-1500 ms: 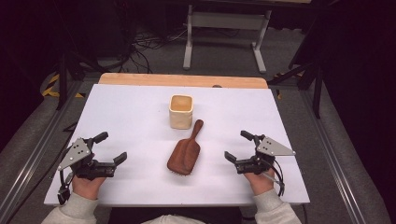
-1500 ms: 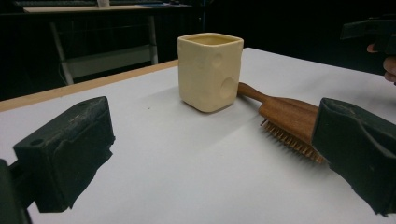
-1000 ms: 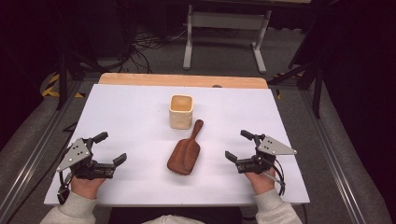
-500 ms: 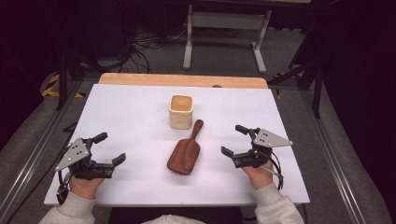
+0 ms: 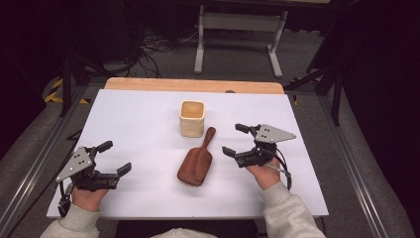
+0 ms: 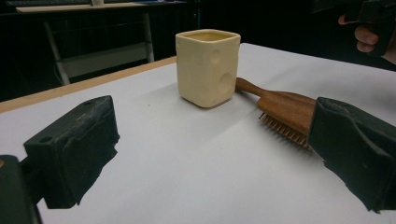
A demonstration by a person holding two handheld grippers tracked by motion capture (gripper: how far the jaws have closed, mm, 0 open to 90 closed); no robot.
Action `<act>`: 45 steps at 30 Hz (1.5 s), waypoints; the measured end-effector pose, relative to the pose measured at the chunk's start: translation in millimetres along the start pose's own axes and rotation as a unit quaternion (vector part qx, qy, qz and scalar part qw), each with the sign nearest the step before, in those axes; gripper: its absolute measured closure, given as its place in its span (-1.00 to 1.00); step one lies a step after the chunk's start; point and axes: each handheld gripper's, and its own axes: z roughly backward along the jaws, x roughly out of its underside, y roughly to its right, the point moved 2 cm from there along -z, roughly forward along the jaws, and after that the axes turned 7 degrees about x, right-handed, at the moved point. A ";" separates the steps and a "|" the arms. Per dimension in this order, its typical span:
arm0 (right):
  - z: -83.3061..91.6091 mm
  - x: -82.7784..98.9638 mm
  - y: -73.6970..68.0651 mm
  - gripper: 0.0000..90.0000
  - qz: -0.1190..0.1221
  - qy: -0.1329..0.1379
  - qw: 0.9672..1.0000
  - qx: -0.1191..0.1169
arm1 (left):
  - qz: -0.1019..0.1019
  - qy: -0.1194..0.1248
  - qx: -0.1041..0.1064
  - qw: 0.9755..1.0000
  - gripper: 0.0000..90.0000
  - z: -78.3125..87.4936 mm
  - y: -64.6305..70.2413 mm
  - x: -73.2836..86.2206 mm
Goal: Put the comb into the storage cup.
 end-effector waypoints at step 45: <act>-82.0 -37.8 5.3 1.00 0.164 -0.202 0.961 -0.094 | -0.012 -0.013 0.001 1.000 -0.93 0.8 0.4 1.6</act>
